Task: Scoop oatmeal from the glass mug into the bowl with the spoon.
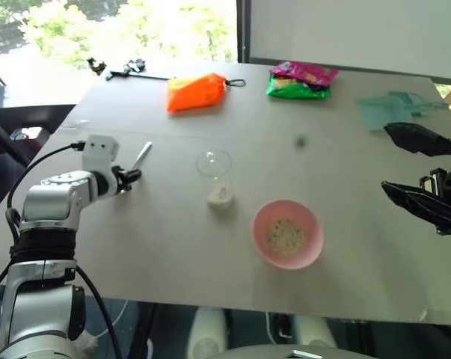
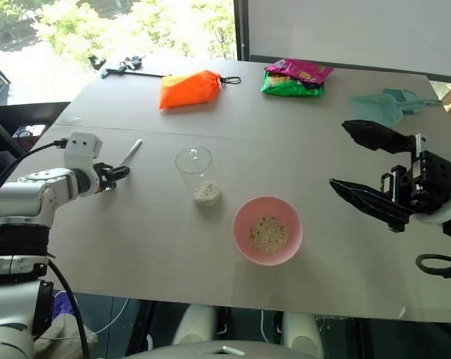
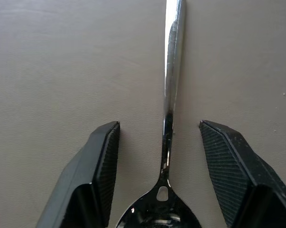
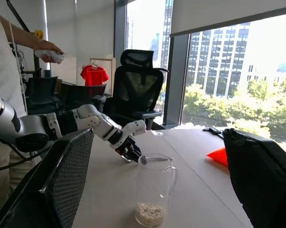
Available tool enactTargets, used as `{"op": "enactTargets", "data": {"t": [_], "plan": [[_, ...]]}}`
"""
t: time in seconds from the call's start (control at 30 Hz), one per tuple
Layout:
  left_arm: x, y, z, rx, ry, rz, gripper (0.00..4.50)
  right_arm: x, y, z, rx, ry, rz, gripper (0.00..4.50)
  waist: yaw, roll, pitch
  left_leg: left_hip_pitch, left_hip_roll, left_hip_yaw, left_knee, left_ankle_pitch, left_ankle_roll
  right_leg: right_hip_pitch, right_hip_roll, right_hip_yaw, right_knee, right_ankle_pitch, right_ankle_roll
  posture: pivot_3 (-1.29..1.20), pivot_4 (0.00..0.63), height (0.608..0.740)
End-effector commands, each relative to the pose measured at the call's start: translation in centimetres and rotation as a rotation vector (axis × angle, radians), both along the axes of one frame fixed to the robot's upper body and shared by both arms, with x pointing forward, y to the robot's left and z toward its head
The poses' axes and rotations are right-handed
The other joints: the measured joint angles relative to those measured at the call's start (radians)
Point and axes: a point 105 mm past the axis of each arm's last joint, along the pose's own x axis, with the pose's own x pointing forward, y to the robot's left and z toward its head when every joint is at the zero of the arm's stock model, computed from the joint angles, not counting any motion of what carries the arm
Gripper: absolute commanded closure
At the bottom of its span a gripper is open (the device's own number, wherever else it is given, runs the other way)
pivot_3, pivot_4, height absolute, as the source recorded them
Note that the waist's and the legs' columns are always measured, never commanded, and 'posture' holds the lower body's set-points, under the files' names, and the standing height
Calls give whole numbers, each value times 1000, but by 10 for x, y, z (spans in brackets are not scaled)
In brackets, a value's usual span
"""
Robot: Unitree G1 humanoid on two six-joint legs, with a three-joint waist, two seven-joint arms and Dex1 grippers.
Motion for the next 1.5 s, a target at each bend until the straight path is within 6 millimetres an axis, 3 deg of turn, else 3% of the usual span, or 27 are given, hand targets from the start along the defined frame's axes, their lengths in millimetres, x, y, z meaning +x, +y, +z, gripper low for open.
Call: {"op": "enactTargets", "data": {"t": [0.03, 0.07, 0.1, 0.17, 0.27, 0.37, 0.47, 0.6, 0.73, 0.87, 1.07, 1.3, 1.5], "plan": [[1, 5, -10, -23, 52, 12, 3671, -4, 0, 1, -5, 18, 0, 0, 1, 0, 0, 0, 0, 0, 0, 0, 0, 0, 0, 0, 0, 0, 0, 0, 150, 740], [5, 4, -7, -49, 38, 10, 4194, -2, 1, 0, 0, 45, -4, 0, 1, 0, 0, 0, 0, -1, 0, 0, 0, 0, 0, 0, 0, 0, 0, 0, 150, 740], [8, 1, -2, -78, 16, 2, 4429, 0, 2, -1, 6, 67, -12, 0, 1, 1, 0, 0, 0, -1, 0, 0, 0, 0, 0, 0, 0, 0, 0, 0, 150, 740], [13, -2, 15, -137, -66, -5, 4429, 5, 2, -1, 32, 110, -31, 0, 1, 1, 0, 0, 0, -1, 1, 0, 0, 1, 0, 0, 1, 0, 0, 0, 150, 740], [14, -6, 49, -188, -233, -18, 4429, 23, -4, -1, 28, 109, -215, 0, 0, -1, 1, -1, 0, -1, 2, 0, 0, 1, -1, -1, 1, 0, 0, 0, 150, 740], [8, -11, 79, -153, -373, -23, 4429, 38, -6, 2, -1, 35, -406, 0, -2, -5, 3, -2, 0, -2, 2, 2, -4, 0, -1, -1, 1, 0, 0, 0, 150, 740], [-1, -22, 100, -124, -475, -34, 4429, 47, -5, 2, -17, 34, -482, 0, -2, -5, 3, -2, 0, -2, 2, 2, -4, -1, -1, 1, 0, 0, 0, 0, 150, 740], [-12, -55, 133, 44, -631, -161, 4429, 52, 10, 17, 84, 45, -421, 0, -2, -5, 3, -1, 0, -1, 2, 3, -4, -1, -1, 1, 0, 0, 0, 0, 150, 740], [-23, -108, 160, 209, -776, -412, 4429, 53, 35, 30, 57, 205, -225, 0, 0, -4, 4, -2, 0, -1, 2, 3, -4, 0, -1, 0, 1, 0, 0, 0, 150, 740], [-34, -163, 177, 328, -902, -685, 4429, 82, 67, 46, 117, 362, -178, 0, -3, -4, 3, -1, 0, 0, 2, 2, -4, 0, -1, 0, 1, 0, 0, 0, 150, 740], [-42, -200, 194, 371, -1015, -879, 4429, 105, 104, 54, 195, 573, -114, 0, -3, -4, 4, -2, 0, 1, 1, 3, -4, -2, 0, 1, 0, 0, 0, 0, 150, 740], [-55, -220, 197, 327, -1053, -1004, 4429, 109, 121, 68, 238, 578, -92, 0, -2, -4, 4, -8, 0, 0, 1, 2, -4, -5, -1, 0, -1, 0, 0, 0, 150, 740], [-58, -222, 192, 321, -1031, -1042, 4429, 110, 123, 79, 279, 555, -82, 0, -4, -3, 4, -8, 0, 0, 1, 3, -4, -6, 0, 1, 0, 0, 0, 0, 150, 740]]}}
